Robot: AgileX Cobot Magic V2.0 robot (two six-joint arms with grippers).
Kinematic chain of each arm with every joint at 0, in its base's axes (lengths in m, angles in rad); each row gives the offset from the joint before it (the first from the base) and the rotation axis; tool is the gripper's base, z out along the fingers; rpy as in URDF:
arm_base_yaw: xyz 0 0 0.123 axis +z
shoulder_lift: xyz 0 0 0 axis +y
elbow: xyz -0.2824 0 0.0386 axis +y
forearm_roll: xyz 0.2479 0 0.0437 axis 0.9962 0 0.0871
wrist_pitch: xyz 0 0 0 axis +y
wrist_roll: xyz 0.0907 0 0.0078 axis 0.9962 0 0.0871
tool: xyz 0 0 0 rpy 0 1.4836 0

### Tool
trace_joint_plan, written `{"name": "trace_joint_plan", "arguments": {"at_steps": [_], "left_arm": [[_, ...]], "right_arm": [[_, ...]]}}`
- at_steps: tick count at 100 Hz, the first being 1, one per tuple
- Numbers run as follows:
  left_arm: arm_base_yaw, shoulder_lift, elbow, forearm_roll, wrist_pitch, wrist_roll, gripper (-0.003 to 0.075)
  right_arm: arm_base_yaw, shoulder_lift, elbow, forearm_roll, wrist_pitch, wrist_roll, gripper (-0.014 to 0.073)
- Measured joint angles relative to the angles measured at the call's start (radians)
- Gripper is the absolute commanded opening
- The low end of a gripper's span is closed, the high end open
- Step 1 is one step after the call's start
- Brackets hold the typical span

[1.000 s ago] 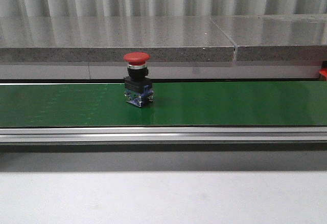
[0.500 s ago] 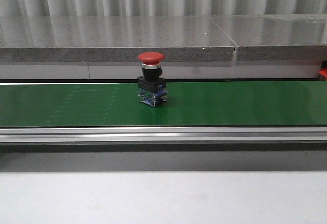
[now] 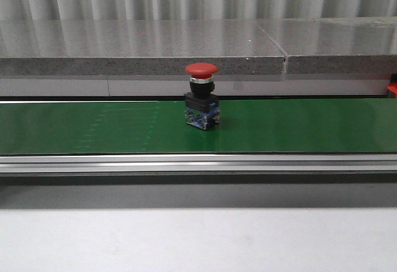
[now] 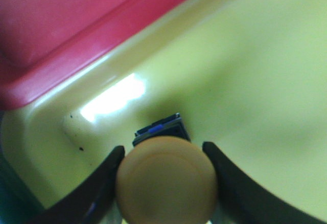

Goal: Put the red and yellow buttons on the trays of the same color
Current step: 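Lower the yellow button into the yellow tray and open the right gripper, then grasp the red button at the conveyor end with the right gripper and lift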

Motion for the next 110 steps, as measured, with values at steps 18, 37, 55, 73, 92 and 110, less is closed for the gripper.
{"name": "trace_joint_plan", "arguments": {"at_steps": [18, 37, 55, 73, 92, 110], "left_arm": [[0.000, 0.000, 0.000, 0.000, 0.000, 0.000, -0.0021], [0.000, 0.000, 0.000, 0.000, 0.000, 0.000, -0.0021], [0.000, 0.000, 0.000, 0.000, 0.000, 0.000, -0.0021], [0.000, 0.000, 0.000, 0.000, 0.000, 0.000, -0.0021], [0.000, 0.000, 0.000, 0.000, 0.000, 0.000, -0.0021], [0.000, 0.000, 0.000, 0.000, 0.000, 0.000, -0.0021]], "right_arm": [[0.000, 0.000, 0.000, 0.000, 0.008, 0.000, 0.0639], [0.000, -0.031, -0.002, 0.001, 0.012, 0.000, 0.0646], [0.002, -0.124, -0.028, 0.009, 0.014, 0.000, 0.0645], [0.044, -0.222, -0.033, 0.014, 0.014, 0.000, 0.0645], [0.101, -0.262, -0.033, 0.015, 0.024, 0.000, 0.0645], [0.176, -0.266, -0.033, 0.015, 0.039, -0.002, 0.0645]]}}
